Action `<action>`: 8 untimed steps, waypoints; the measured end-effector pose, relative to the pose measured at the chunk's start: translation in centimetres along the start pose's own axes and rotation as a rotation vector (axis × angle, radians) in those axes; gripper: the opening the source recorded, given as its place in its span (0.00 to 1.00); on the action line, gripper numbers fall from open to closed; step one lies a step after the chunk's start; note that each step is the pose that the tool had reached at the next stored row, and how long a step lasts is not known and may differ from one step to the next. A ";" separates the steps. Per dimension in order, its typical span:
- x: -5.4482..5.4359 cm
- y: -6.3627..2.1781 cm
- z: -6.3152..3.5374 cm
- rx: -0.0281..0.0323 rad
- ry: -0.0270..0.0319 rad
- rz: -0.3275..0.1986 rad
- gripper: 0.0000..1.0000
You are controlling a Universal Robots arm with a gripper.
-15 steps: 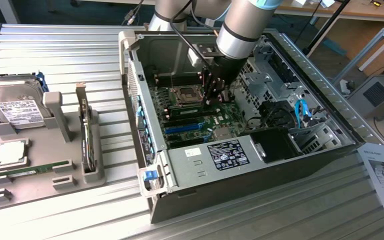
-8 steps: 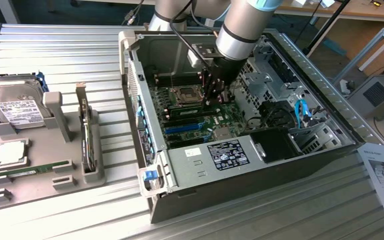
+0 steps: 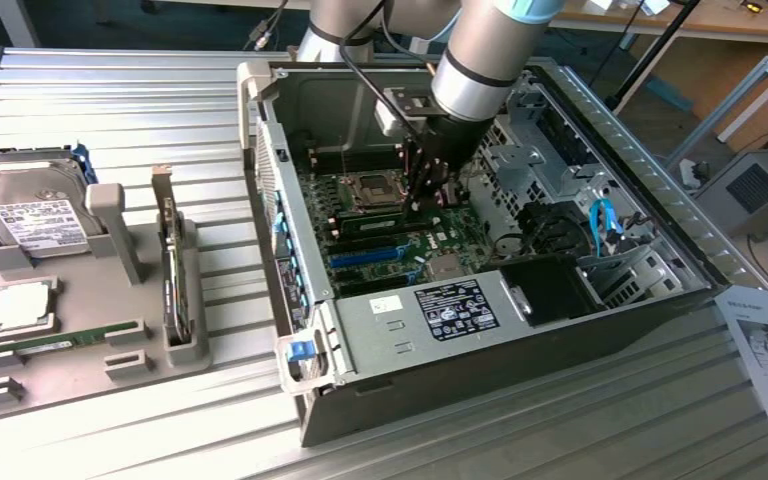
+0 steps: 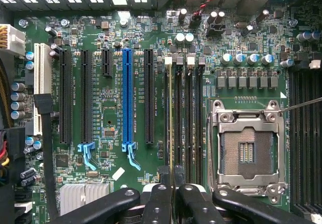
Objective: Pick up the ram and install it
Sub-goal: 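Insert the ram into the slot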
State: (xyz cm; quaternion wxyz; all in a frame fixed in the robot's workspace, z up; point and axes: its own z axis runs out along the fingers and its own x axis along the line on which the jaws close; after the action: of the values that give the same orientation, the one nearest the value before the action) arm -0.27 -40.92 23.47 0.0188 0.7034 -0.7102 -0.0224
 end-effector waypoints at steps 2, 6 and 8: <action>0.0 0.00 0.07 0.0000 0.0000 0.000 0.12; 0.0 0.00 0.08 -0.0001 0.0003 0.000 0.12; 0.0 0.00 0.09 -0.0001 0.0002 0.000 0.12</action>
State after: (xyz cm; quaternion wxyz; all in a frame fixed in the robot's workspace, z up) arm -0.27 -40.92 23.38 0.0189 0.7034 -0.7102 -0.0223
